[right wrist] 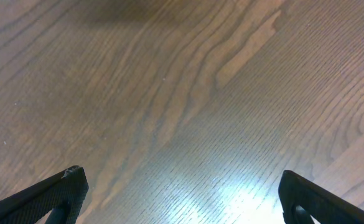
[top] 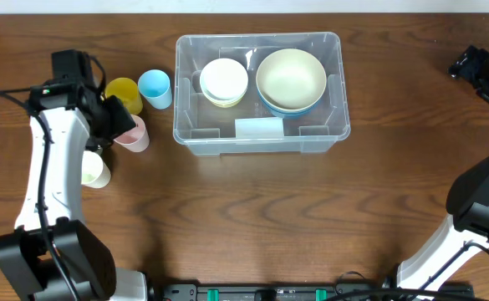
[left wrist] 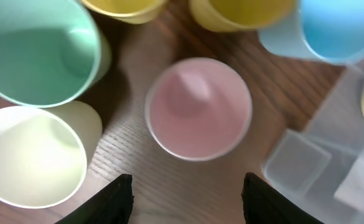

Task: Pack container
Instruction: 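Move the left gripper to the pink cup and grasp its rim, then lift the pink cup and carry it over the container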

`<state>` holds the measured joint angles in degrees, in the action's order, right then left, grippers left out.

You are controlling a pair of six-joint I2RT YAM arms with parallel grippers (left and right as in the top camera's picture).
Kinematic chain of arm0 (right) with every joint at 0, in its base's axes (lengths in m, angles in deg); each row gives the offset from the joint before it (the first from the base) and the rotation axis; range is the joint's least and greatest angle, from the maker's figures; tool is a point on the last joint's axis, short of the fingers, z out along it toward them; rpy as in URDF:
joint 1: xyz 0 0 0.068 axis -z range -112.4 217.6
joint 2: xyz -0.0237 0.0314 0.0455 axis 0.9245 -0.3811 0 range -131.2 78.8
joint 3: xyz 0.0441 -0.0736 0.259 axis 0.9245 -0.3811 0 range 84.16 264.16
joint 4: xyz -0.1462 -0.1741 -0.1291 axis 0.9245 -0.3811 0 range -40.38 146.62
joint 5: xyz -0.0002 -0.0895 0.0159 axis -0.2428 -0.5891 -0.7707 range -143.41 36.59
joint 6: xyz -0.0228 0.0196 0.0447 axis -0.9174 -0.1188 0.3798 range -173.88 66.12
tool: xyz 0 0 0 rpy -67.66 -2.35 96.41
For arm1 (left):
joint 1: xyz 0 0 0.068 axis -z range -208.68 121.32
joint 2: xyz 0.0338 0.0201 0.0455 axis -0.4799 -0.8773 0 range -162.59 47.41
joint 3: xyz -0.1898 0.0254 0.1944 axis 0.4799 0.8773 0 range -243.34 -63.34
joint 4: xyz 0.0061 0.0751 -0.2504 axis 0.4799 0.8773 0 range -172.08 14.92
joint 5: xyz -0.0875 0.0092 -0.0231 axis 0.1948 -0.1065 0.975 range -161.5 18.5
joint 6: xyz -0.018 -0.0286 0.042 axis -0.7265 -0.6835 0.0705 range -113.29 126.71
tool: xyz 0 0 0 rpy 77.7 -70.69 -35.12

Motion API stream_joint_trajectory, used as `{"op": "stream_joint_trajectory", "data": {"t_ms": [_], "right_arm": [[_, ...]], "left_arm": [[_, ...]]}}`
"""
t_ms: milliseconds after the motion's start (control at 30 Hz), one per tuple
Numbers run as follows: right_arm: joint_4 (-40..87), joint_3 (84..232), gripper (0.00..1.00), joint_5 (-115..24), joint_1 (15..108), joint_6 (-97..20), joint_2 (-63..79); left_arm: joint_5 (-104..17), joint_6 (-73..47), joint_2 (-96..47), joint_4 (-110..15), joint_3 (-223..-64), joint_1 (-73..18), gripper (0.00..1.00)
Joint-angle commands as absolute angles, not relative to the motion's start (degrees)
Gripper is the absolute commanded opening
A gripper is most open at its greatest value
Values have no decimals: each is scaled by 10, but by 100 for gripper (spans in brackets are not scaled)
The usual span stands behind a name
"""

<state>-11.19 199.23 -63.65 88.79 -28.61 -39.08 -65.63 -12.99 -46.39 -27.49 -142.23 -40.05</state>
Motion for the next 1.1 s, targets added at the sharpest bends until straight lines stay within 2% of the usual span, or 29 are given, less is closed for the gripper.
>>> {"op": "stream_joint_trajectory", "data": {"t_ms": [0,467,533,633,667,833,1067], "right_arm": [[-111,1994,99,-639,886,-276,-382],[-111,1994,99,-639,886,-276,-382],[-111,1994,99,-639,886,-276,-382],[-111,1994,99,-639,886,-276,-382],[-111,1994,99,-639,886,-276,-382],[-111,1994,99,-639,886,-276,-382],[-111,1994,99,-639,883,-276,-382]], "left_arm": [[-664,-179,-485,-284,-1420,-407,57],[-664,-178,-601,-293,-1419,-431,56],[-664,-178,-608,-297,-1419,-436,49],[-664,-176,-613,-304,-1419,-439,13],[-664,-176,-613,-304,-1419,-439,7],[-651,-172,-609,-303,-1421,-439,6],[-520,-70,-543,-302,-1426,-432,6]]}}
